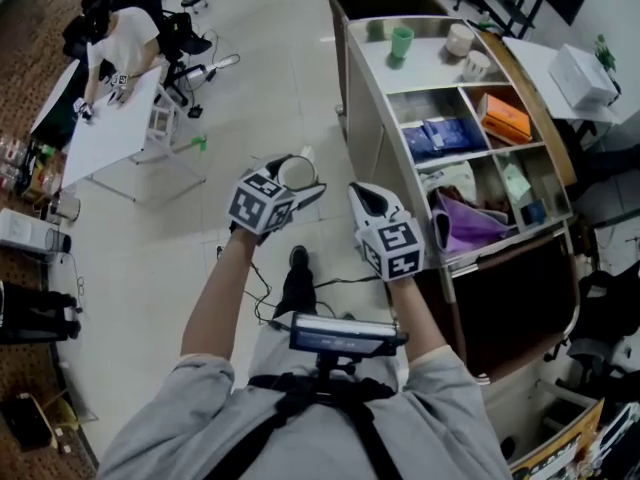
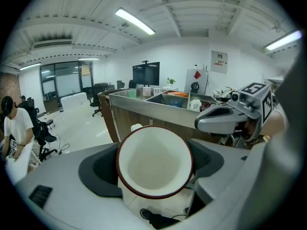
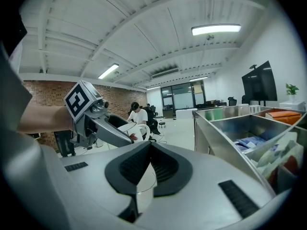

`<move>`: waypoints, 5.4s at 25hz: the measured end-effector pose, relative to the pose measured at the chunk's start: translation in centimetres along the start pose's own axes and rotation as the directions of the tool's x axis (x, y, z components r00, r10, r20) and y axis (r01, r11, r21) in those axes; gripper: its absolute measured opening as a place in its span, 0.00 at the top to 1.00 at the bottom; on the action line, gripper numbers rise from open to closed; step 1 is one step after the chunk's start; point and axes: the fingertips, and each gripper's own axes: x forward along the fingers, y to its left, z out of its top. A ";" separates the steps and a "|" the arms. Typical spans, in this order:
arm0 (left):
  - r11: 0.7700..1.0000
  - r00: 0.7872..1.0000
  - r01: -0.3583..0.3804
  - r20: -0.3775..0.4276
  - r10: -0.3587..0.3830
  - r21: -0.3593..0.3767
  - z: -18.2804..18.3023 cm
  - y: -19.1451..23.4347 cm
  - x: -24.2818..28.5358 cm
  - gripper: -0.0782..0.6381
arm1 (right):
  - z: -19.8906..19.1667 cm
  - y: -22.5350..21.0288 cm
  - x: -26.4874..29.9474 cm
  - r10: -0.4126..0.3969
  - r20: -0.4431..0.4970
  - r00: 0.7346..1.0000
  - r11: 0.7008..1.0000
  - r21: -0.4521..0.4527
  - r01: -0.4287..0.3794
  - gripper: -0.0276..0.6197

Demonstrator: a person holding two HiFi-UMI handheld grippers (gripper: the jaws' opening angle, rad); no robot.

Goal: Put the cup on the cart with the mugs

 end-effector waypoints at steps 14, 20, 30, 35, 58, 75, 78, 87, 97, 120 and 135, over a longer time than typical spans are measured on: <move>0.982 0.990 0.133 0.025 -0.137 0.131 6.8 16.5 5.0 0.32 | 5.2 -4.2 16.7 -0.117 0.016 0.993 0.992 0.046 0.116 0.95; 0.971 0.983 0.170 0.037 -0.178 0.167 10.8 21.0 6.4 0.32 | 8.7 -7.1 20.0 -0.196 0.022 0.980 0.980 0.051 0.195 0.95; 0.926 0.957 0.265 0.044 -0.287 0.269 20.1 20.4 10.5 0.32 | 16.3 -15.8 19.4 -0.353 0.098 0.931 0.936 0.058 0.349 0.95; 0.880 0.931 0.344 0.005 -0.366 0.329 24.7 17.3 14.3 0.32 | 17.6 -21.5 17.6 -0.443 0.107 0.890 0.896 0.093 0.435 0.95; 0.754 0.816 0.578 -0.243 -0.525 0.312 32.1 2.5 36.3 0.32 | 13.7 -41.8 7.5 -0.712 -0.001 0.702 0.674 0.279 0.684 0.95; 0.757 0.812 0.574 -0.331 -0.480 0.311 29.0 0.2 43.0 0.32 | 12.5 -43.5 5.0 -0.757 -0.016 0.653 0.612 0.333 0.717 0.95; 0.755 0.818 0.567 -0.328 -0.472 0.328 28.6 0.1 43.5 0.32 | 12.4 -43.6 4.9 -0.760 -0.019 0.649 0.607 0.336 0.720 0.95; 0.757 0.839 0.544 -0.272 -0.472 0.362 29.2 -0.6 43.3 0.23 | 12.0 -43.6 4.4 -0.762 -0.024 0.647 0.603 0.341 0.722 0.95; 0.793 0.874 0.486 -0.204 -0.441 0.368 30.8 1.3 39.8 0.23 | 13.2 -42.4 4.2 -0.762 0.000 0.647 0.610 0.332 0.719 0.95; 0.993 0.947 0.060 0.310 -0.089 0.102 20.7 19.2 13.3 0.89 | 16.2 -19.7 13.7 -0.412 0.158 0.898 0.907 0.167 0.386 0.95; 0.986 0.959 -0.105 0.248 0.134 -0.129 6.0 27.4 4.6 0.89 | 7.1 -13.8 17.8 -0.291 -0.001 0.957 0.944 0.161 0.287 0.95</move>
